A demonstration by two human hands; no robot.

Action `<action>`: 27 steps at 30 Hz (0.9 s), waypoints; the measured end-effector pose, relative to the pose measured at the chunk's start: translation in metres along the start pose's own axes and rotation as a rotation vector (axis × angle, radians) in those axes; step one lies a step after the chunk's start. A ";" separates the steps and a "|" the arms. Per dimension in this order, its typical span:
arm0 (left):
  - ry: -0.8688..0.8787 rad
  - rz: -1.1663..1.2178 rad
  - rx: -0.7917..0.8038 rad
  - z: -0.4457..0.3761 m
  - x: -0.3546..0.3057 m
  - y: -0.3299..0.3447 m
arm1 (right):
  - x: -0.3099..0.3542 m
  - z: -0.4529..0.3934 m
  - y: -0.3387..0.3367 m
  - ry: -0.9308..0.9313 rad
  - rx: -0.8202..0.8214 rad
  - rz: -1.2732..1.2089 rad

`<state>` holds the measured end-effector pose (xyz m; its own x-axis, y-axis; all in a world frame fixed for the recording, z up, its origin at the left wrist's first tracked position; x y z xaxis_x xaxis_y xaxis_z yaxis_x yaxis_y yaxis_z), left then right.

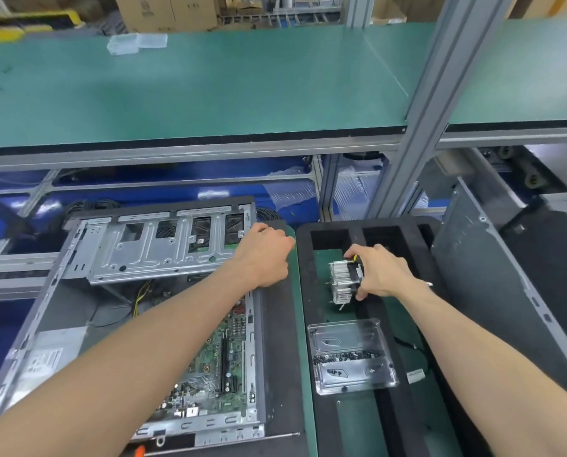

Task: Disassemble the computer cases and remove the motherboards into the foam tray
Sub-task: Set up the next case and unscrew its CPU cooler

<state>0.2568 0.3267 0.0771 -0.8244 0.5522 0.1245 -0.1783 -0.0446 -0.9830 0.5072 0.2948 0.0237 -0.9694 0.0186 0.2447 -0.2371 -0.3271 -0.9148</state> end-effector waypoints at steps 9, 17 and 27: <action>-0.011 0.018 -0.078 -0.002 0.000 0.006 | 0.011 -0.016 0.043 -0.017 0.023 0.122; -0.003 0.041 -0.090 -0.003 -0.002 0.010 | 0.006 -0.015 0.046 0.003 0.085 0.133; 0.093 0.673 -0.278 0.042 0.028 -0.024 | 0.080 0.020 -0.039 -0.110 -0.165 -0.085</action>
<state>0.2157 0.3077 0.1102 -0.6558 0.5488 -0.5183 0.5039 -0.1930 -0.8419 0.4402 0.2900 0.0858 -0.9350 -0.0673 0.3483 -0.3333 -0.1690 -0.9275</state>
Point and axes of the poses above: each hand's wrist, its own z-axis away from the middle knuckle, its own y-axis out of the palm, x = y × z, the point moved 1 cm from there along -z, towards the middle knuckle
